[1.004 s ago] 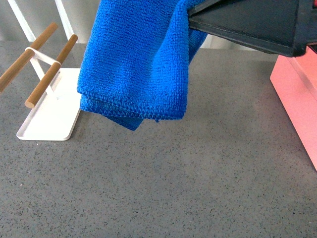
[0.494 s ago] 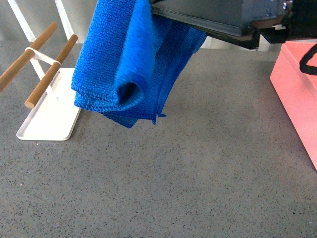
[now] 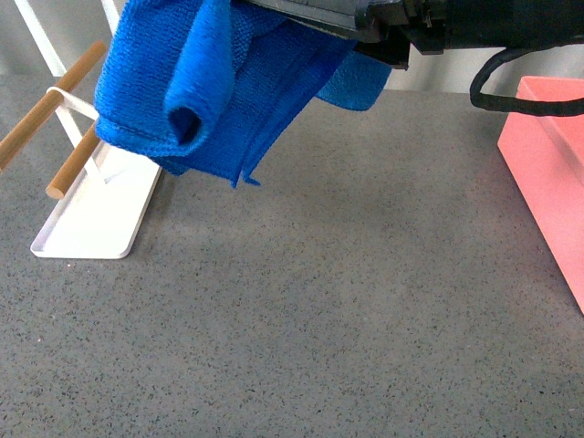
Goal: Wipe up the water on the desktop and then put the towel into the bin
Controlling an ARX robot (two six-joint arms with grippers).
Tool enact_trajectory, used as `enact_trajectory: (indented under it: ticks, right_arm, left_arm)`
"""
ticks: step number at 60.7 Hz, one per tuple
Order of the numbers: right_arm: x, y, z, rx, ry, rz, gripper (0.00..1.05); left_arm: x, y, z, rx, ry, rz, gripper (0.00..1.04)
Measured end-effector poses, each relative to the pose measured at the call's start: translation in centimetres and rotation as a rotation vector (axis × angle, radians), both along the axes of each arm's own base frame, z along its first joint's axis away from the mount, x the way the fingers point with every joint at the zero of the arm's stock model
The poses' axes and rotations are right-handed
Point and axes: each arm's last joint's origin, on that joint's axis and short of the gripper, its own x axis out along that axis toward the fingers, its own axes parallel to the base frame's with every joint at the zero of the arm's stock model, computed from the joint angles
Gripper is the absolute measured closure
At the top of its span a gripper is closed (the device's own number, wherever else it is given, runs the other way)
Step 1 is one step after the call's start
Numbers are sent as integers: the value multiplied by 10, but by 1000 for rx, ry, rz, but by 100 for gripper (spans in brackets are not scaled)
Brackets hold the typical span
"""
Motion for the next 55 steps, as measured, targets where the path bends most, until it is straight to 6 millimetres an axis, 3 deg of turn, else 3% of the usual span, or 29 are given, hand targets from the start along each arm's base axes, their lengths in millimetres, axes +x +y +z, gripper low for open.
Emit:
enact_trajectory:
  ticks: [4, 14, 19, 41, 51, 55]
  right_arm:
    - [1, 0, -1, -4, 5, -15, 71]
    - [1, 0, -2, -12, 7, -41, 92]
    - [1, 0, -3, -16, 12, -46, 97]
    - [2, -5, -4, -44, 42, -63, 99]
    - [2, -7, -2, -51, 47, -73, 99]
    - [1, -7, -2, -53, 44, -73, 99]
  left_arm:
    - [0, 0, 0, 0, 0, 1, 97]
    - [0, 0, 0, -1, 0, -2, 73]
    - [0, 0, 0, -1, 0, -4, 63]
    - [0, 0, 0, -1, 0, -1, 7]
    - [0, 0, 0, -1, 0, -4, 7]
    - [-3, 0, -2, 59, -140, 199, 15]
